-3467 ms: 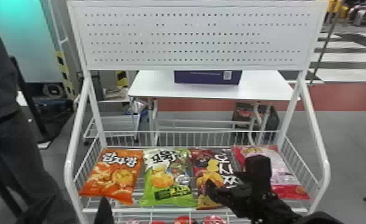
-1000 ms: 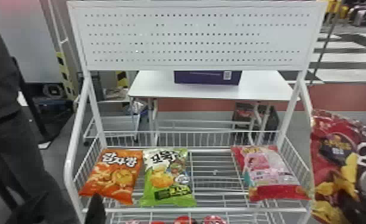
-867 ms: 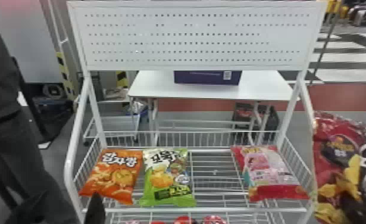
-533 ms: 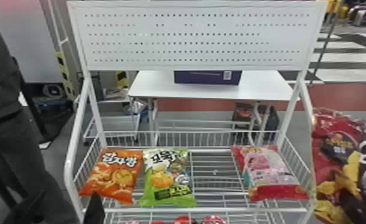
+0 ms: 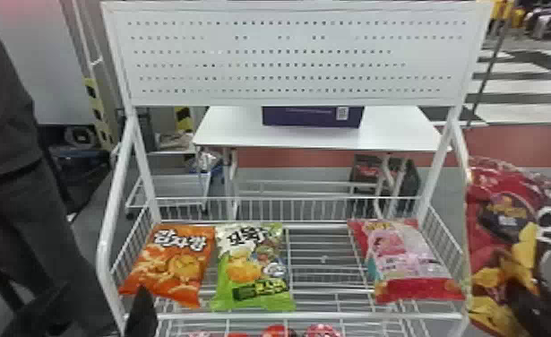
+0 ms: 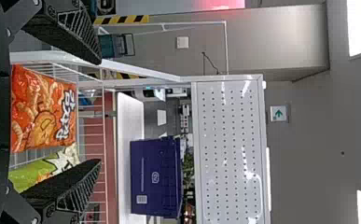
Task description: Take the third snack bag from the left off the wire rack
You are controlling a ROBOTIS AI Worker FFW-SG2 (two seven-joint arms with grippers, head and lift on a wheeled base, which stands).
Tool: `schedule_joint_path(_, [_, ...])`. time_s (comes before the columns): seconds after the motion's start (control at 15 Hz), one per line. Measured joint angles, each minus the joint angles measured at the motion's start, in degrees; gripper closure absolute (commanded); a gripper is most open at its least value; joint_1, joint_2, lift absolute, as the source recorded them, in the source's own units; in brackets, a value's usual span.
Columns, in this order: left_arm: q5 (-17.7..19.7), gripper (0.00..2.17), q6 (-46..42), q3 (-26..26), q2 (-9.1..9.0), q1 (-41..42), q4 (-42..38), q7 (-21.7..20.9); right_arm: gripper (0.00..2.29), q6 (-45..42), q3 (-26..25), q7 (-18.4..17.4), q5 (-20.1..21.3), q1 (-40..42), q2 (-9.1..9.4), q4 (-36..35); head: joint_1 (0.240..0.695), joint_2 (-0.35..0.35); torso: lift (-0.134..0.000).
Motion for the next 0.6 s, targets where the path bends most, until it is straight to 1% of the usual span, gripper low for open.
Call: schedule_joint_path(0.6, [0.0, 0.14, 0.3, 0.1, -0.08, -0.4, 0.0, -0.1, 2.25, 0.0, 1.1, 0.1, -0.1, -1.1, -0.15, 0.2, 0.499, 0.0, 0.0])
